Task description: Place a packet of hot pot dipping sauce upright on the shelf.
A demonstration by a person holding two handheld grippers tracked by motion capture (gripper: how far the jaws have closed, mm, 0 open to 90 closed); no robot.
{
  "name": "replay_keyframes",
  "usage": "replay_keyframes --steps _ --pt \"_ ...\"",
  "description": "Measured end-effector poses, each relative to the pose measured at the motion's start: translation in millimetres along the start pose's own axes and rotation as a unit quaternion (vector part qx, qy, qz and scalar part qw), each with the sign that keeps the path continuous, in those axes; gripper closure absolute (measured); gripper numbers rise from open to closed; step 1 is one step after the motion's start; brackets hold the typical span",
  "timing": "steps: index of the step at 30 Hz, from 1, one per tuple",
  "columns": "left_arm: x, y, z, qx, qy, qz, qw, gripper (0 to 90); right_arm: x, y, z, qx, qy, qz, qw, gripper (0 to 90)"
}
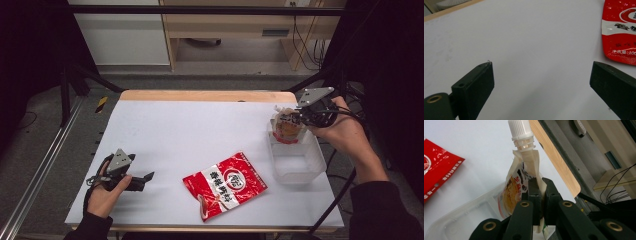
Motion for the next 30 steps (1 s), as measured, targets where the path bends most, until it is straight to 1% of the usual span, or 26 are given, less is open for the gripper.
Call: replay_keyframes --steps 5,9,14,17,20,23,26,30 --pt "0.2 0.8 0.0 -0.002 0.001 0.0 1.0 5.6 2.2 7.8 -4.5 -0.004 0.003 0.003 1.0 86.6" --pt "1.6 1.2 0.2 -0.003 0.004 0.0 1.0 5.6 5.0 11.4 -6.2 0.001 0.01 0.001 0.9999 86.6" --pt "1.5 1.3 0.1 -0.003 0.004 0.0 1.0 5.6 8.9 12.4 -4.7 0.008 0.016 0.0 0.9998 86.5" --pt "1.6 1.4 0.2 -0.003 0.004 0.0 1.0 5.6 9.6 14.1 -3.1 0.007 0.015 0.0 0.9999 86.4" --pt "1.3 1.1 0.1 -0.003 0.004 -0.001 1.0 5.6 8.3 17.6 -3.0 0.003 0.011 0.005 0.9999 86.4" --pt "0.4 1.0 -0.1 -0.002 0.003 0.0 1.0 5.6 5.0 20.8 -3.3 0.003 0.012 0.011 0.9999 86.3" --pt "0.9 1.2 0.0 -0.003 0.004 -0.001 1.0 5.6 0.6 24.9 -5.7 -0.001 0.011 0.019 0.9998 86.1" --pt "1.7 1.6 0.1 -0.004 0.005 -0.001 1.0 5.6 -3.9 32.2 -9.8 -0.005 0.008 0.023 0.9997 85.9"
Point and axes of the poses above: each handheld gripper's, and its own axes: y roughly forward along the jaws, z roughly out of its top, x roughly to its right, the point moved 7 cm from there along y, roughly forward along the jaws, and after that the axes turned 13 degrees about -x, right-handed, at the moved point
